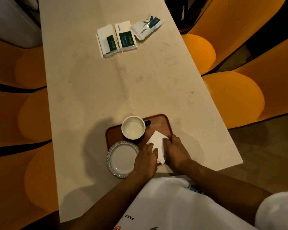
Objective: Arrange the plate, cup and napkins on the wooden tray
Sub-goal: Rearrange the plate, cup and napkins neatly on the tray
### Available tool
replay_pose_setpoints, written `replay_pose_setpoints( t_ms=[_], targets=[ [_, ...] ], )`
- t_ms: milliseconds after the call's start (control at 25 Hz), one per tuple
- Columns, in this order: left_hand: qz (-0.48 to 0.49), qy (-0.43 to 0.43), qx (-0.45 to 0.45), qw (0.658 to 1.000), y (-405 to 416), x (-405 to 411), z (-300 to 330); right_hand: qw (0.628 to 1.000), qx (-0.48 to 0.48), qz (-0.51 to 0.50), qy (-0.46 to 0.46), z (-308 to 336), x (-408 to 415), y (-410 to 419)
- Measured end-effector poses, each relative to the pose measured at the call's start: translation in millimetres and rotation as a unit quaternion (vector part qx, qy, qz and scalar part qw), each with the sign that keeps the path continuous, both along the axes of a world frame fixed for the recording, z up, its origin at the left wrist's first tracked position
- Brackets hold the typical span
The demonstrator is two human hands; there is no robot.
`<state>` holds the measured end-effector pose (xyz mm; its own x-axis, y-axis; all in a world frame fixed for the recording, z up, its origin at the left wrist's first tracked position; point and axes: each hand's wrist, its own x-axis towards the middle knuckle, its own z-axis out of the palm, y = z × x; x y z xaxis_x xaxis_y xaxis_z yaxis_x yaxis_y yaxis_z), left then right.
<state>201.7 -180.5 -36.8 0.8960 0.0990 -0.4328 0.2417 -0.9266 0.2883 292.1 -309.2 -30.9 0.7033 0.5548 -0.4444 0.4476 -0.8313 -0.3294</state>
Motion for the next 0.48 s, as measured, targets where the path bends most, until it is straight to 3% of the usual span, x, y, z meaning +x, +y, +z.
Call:
replay_pose_setpoints(
  t_ms=[480],
  targets=[
    [0.035, -0.021, -0.054, 0.998, 7.8, -10.6, 8.6, 0.998, -0.048, 0.034, -0.006, 7.0, 1.0, 4.3]
  ],
)
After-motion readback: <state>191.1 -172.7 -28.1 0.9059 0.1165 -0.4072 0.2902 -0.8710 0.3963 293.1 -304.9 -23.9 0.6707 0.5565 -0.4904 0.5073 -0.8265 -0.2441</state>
